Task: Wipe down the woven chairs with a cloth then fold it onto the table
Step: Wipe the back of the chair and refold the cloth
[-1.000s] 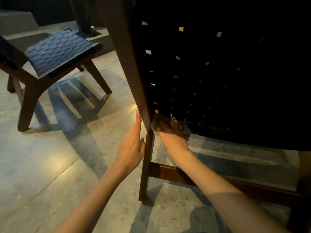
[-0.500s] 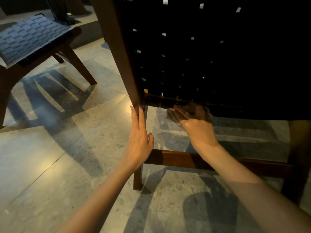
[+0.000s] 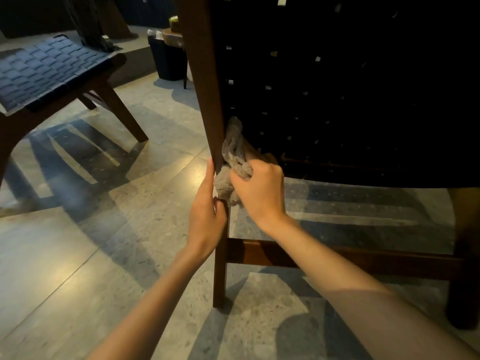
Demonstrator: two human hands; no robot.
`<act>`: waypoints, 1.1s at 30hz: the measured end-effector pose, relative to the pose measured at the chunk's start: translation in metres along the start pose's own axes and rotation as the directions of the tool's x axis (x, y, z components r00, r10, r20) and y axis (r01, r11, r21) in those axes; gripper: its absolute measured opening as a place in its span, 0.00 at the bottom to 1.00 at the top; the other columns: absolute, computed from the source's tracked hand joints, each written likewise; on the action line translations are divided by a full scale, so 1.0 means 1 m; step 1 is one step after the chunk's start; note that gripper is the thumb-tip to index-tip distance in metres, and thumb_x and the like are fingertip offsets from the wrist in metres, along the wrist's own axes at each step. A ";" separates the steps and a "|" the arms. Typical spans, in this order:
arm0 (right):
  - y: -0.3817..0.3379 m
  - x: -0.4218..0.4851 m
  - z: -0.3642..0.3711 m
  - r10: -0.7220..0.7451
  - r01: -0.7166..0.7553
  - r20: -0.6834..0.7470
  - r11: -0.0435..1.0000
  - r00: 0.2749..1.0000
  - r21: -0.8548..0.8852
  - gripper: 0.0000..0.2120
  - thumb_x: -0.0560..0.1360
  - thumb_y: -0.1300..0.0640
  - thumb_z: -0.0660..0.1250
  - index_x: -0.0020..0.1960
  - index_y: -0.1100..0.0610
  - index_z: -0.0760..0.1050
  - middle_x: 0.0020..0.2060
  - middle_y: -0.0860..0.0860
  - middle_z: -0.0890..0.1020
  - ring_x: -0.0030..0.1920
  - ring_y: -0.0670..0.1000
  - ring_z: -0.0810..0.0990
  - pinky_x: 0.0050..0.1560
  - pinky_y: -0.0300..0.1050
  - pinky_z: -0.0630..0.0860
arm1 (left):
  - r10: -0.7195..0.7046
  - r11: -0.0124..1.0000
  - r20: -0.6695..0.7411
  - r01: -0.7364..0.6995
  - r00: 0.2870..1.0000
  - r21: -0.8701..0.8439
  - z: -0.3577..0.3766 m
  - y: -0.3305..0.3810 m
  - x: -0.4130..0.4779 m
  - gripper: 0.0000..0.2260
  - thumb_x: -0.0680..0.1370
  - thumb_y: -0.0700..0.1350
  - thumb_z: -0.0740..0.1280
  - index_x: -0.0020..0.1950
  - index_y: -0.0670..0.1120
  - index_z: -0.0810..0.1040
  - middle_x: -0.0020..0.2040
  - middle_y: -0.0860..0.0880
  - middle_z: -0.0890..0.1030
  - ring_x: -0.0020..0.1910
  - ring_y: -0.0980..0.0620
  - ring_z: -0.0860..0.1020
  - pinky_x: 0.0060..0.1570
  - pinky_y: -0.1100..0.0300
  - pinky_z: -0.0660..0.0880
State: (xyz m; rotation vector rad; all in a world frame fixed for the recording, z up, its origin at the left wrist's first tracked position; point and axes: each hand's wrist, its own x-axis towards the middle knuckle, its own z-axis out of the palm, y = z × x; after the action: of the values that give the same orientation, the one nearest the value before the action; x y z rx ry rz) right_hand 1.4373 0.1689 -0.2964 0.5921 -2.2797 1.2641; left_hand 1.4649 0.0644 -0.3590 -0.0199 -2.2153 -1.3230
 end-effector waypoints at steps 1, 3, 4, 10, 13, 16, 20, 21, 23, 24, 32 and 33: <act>0.005 -0.006 0.008 0.006 -0.006 -0.005 0.999 1.000 0.032 0.05 0.75 0.62 0.68 0.42 0.62 0.79 0.32 0.50 0.77 0.34 0.47 0.76 0.31 0.32 0.68 | 0.004 1.000 0.007 -0.004 1.000 -0.007 -0.002 -0.002 0.000 0.35 0.77 0.28 0.57 0.76 0.54 0.51 0.75 0.56 0.58 0.72 0.64 0.61 0.64 0.74 0.63; 0.026 -0.021 0.020 0.044 -0.047 0.085 0.998 0.995 0.043 0.05 0.76 0.63 0.67 0.50 0.61 0.80 0.38 0.51 0.80 0.40 0.48 0.80 0.36 0.31 0.73 | 0.018 1.000 0.028 -0.018 0.999 0.000 -0.006 -0.005 0.001 0.35 0.75 0.26 0.57 0.76 0.51 0.53 0.74 0.55 0.57 0.63 0.76 0.64 0.52 0.83 0.64; 0.039 -0.029 0.025 0.080 -0.084 0.164 0.996 0.983 0.018 0.09 0.76 0.64 0.67 0.56 0.61 0.79 0.45 0.52 0.82 0.46 0.49 0.81 0.41 0.34 0.78 | 0.026 1.000 0.040 -0.026 0.999 0.001 -0.007 -0.007 0.001 0.36 0.74 0.25 0.56 0.76 0.52 0.53 0.74 0.55 0.57 0.57 0.81 0.64 0.48 0.84 0.64; 0.071 -0.065 0.060 0.122 -0.173 0.384 0.980 0.915 0.101 0.23 0.77 0.65 0.64 0.70 0.50 0.69 0.65 0.54 0.73 0.59 0.53 0.75 0.60 0.49 0.74 | 0.013 0.998 0.115 -0.006 0.993 -0.065 -0.011 -0.015 -0.001 0.39 0.75 0.25 0.56 0.73 0.60 0.49 0.76 0.52 0.57 0.61 0.81 0.60 0.52 0.83 0.62; 0.079 -0.071 0.073 0.260 -0.259 0.042 0.966 0.965 -0.018 0.16 0.74 0.61 0.68 0.62 0.56 0.76 0.56 0.53 0.80 0.52 0.50 0.76 0.48 0.39 0.74 | 0.002 1.000 0.130 -0.003 0.992 0.013 -0.012 -0.019 -0.004 0.41 0.74 0.24 0.55 0.72 0.63 0.48 0.76 0.53 0.57 0.62 0.80 0.58 0.49 0.83 0.63; 0.100 -0.055 0.072 0.576 -0.564 -0.158 0.817 0.802 0.121 0.14 0.75 0.61 0.67 0.61 0.60 0.77 0.55 0.55 0.80 0.58 0.53 0.76 0.53 0.39 0.73 | -0.048 0.998 0.144 0.042 0.988 0.041 -0.010 -0.026 -0.002 0.42 0.74 0.25 0.55 0.71 0.67 0.47 0.77 0.55 0.58 0.67 0.72 0.53 0.54 0.84 0.61; 0.099 -0.034 0.093 0.648 -0.641 0.101 0.696 0.755 0.324 0.20 0.78 0.64 0.62 0.69 0.55 0.69 0.64 0.55 0.73 0.59 0.49 0.75 0.56 0.30 0.70 | -0.072 0.997 0.150 0.067 0.986 0.034 -0.006 -0.033 0.001 0.42 0.74 0.24 0.54 0.73 0.64 0.48 0.76 0.55 0.58 0.69 0.70 0.53 0.52 0.86 0.57; 0.097 -0.029 0.099 0.635 -0.636 0.130 0.693 0.762 0.340 0.21 0.78 0.65 0.61 0.70 0.55 0.68 0.64 0.55 0.74 0.58 0.49 0.76 0.52 0.27 0.69 | -0.074 0.997 0.153 0.071 0.985 0.030 -0.005 -0.036 0.001 0.41 0.74 0.24 0.54 0.74 0.63 0.48 0.76 0.56 0.57 0.72 0.66 0.54 0.52 0.86 0.58; 0.099 -0.016 0.103 0.582 -0.585 0.116 0.746 0.805 0.318 0.24 0.77 0.68 0.60 0.71 0.54 0.68 0.65 0.52 0.75 0.63 0.51 0.74 0.47 0.23 0.66 | -0.090 0.996 0.167 0.090 0.982 0.012 -0.002 -0.040 0.000 0.41 0.74 0.25 0.55 0.75 0.62 0.48 0.75 0.61 0.56 0.75 0.58 0.55 0.51 0.85 0.59; 0.102 -0.010 0.103 0.559 -0.561 0.110 0.761 0.822 0.326 0.25 0.77 0.70 0.60 0.71 0.54 0.68 0.65 0.51 0.75 0.65 0.52 0.72 0.46 0.21 0.65 | -0.096 0.995 0.171 0.097 0.981 0.001 0.000 -0.042 -0.002 0.41 0.74 0.25 0.55 0.75 0.62 0.48 0.74 0.64 0.55 0.75 0.56 0.56 0.51 0.85 0.59; 0.102 -0.019 0.107 0.547 -0.503 0.002 0.768 0.837 0.397 0.15 0.79 0.64 0.61 0.66 0.61 0.73 0.59 0.53 0.79 0.62 0.51 0.75 0.44 0.17 0.64 | -0.092 0.996 0.158 0.094 0.983 -0.008 0.006 -0.041 -0.010 0.42 0.75 0.27 0.55 0.72 0.70 0.46 0.74 0.68 0.53 0.75 0.57 0.57 0.53 0.61 0.74; 0.099 -0.023 0.104 0.550 -0.495 -0.004 0.754 0.835 0.432 0.15 0.79 0.64 0.61 0.65 0.62 0.73 0.56 0.52 0.78 0.60 0.49 0.75 0.42 0.16 0.64 | -0.092 0.996 0.161 0.092 0.983 0.007 0.006 -0.040 -0.013 0.42 0.75 0.27 0.55 0.71 0.71 0.46 0.76 0.63 0.54 0.74 0.58 0.57 0.50 0.65 0.75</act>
State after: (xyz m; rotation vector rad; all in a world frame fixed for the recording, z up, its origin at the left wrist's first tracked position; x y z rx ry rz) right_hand 1.3801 0.1308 -0.4242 -0.0349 -2.1402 2.0264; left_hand 1.4616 0.0519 -0.3995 -0.0264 -2.3771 -1.4162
